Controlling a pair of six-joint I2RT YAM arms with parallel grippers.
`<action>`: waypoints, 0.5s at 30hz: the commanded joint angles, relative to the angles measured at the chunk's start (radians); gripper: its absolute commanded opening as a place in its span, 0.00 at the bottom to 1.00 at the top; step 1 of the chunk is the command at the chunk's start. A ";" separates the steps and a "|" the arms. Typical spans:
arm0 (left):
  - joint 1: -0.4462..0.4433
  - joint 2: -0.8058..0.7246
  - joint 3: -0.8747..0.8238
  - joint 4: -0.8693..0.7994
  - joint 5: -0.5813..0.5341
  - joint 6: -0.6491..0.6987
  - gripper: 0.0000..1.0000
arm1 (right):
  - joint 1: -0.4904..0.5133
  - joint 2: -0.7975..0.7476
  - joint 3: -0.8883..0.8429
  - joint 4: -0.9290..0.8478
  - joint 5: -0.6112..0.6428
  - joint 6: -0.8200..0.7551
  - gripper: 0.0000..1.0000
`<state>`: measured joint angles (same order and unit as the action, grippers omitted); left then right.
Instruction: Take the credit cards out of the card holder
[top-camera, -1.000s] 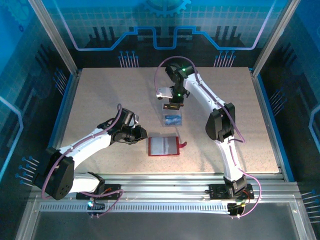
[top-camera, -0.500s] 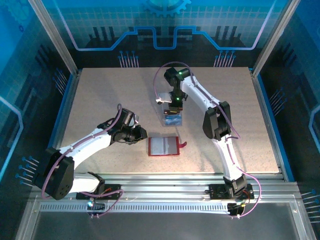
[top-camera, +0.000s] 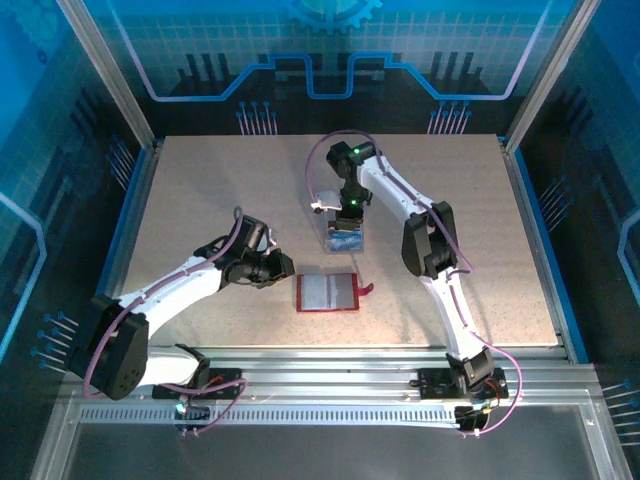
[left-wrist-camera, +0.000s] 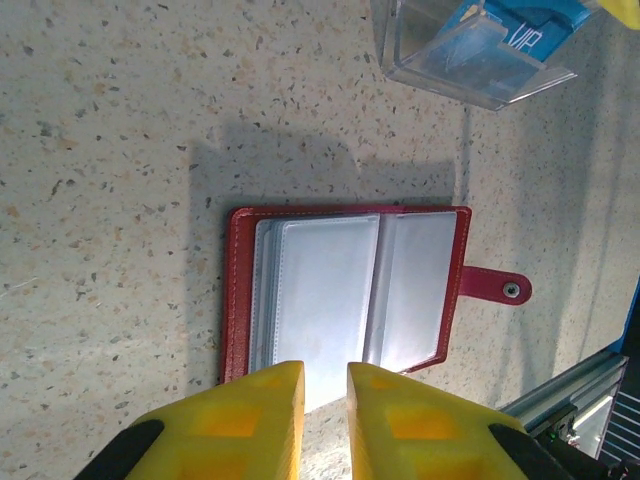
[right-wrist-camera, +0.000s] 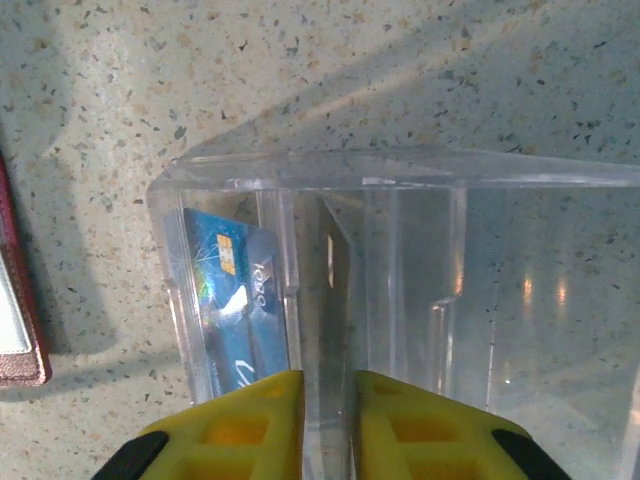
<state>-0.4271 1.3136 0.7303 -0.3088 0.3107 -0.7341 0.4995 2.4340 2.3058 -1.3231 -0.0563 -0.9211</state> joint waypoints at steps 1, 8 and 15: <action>0.009 -0.016 -0.007 0.007 0.018 -0.018 0.19 | -0.013 -0.018 0.031 0.022 0.019 0.012 0.21; 0.009 -0.025 -0.015 0.004 0.015 -0.014 0.19 | -0.018 -0.079 -0.001 0.072 0.047 0.028 0.24; 0.008 -0.025 -0.011 0.001 0.014 -0.011 0.19 | -0.023 -0.145 -0.073 0.150 0.019 0.054 0.27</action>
<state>-0.4271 1.3136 0.7300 -0.3084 0.3103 -0.7341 0.4950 2.3539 2.2570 -1.2125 -0.0151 -0.8898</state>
